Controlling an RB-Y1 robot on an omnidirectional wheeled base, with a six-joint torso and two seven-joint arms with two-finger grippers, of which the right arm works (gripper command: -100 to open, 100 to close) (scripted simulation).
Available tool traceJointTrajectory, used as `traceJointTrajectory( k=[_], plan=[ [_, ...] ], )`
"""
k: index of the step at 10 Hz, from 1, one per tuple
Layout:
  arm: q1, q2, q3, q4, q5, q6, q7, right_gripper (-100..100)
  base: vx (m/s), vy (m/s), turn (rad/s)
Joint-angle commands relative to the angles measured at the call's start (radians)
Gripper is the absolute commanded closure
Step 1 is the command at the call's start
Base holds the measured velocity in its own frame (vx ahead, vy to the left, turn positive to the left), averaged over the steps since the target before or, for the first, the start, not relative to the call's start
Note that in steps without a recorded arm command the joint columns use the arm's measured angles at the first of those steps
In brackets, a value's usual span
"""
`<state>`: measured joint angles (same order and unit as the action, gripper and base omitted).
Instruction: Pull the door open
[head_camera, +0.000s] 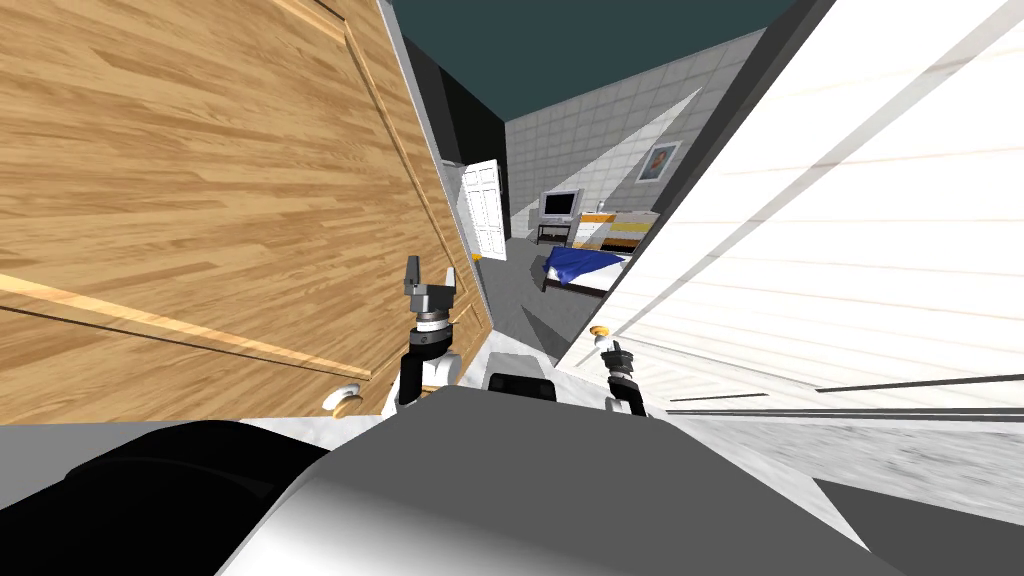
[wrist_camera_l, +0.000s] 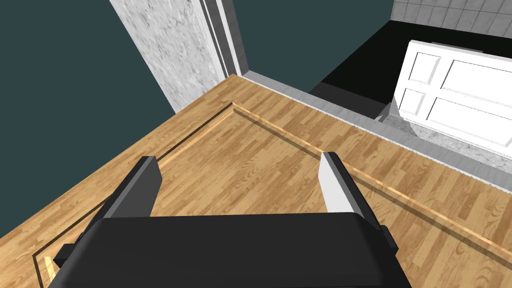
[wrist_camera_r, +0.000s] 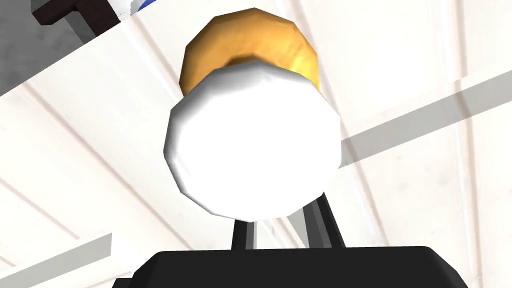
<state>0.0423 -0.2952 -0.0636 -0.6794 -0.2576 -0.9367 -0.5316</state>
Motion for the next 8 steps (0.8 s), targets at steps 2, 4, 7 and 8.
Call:
traceJointTrajectory(
  k=[2, 4, 7, 8],
  plan=[
    [-0.005, 0.012, 0.016, -0.006, -0.020, 0.009, -0.056, -100, -0.067, 0.002, 0.027],
    [-0.009, 0.017, 0.027, -0.011, -0.042, 0.018, -0.109, -100, -0.078, 0.022, 0.024],
    [-0.017, 0.028, 0.047, -0.022, -0.083, 0.033, -0.196, -100, -0.095, 0.010, 0.046],
    [-0.017, 0.028, 0.047, -0.022, -0.083, 0.033, -0.209, -100, -0.058, -0.006, 0.014]
  ],
)
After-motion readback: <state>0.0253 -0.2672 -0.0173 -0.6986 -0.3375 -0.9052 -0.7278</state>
